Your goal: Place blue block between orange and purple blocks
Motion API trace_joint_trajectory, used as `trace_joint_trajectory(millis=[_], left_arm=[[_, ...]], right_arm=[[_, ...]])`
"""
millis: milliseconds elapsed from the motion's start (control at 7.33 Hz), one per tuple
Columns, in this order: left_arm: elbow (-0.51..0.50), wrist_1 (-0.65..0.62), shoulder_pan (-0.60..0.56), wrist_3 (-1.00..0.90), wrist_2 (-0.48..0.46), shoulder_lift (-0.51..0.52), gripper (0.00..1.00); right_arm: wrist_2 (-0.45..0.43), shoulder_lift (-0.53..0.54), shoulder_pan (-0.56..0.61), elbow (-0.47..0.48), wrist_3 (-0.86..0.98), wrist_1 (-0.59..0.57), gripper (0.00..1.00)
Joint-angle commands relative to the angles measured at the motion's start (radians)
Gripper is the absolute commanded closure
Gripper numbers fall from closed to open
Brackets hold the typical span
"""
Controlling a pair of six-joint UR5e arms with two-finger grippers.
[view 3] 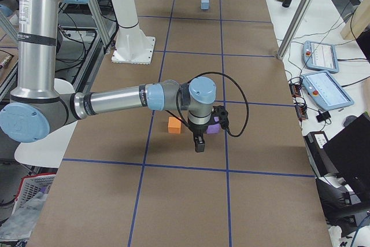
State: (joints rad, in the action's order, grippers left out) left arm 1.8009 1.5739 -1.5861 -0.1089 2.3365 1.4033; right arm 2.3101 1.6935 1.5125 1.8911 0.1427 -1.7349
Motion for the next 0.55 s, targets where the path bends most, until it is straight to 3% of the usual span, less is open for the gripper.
trace_joint_trajectory(millis=[0, 409], left_arm=[[0.000, 0.014, 0.000, -0.005, 0.000, -0.007, 0.00], [0.037, 0.015, 0.002, -0.006, 0.001, 0.002, 0.00]], right_arm=[[0.000, 0.000, 0.000, -0.001, 0.000, 0.000, 0.00], [0.000, -0.002, 0.000, 0.000, 0.000, 0.000, 0.00]])
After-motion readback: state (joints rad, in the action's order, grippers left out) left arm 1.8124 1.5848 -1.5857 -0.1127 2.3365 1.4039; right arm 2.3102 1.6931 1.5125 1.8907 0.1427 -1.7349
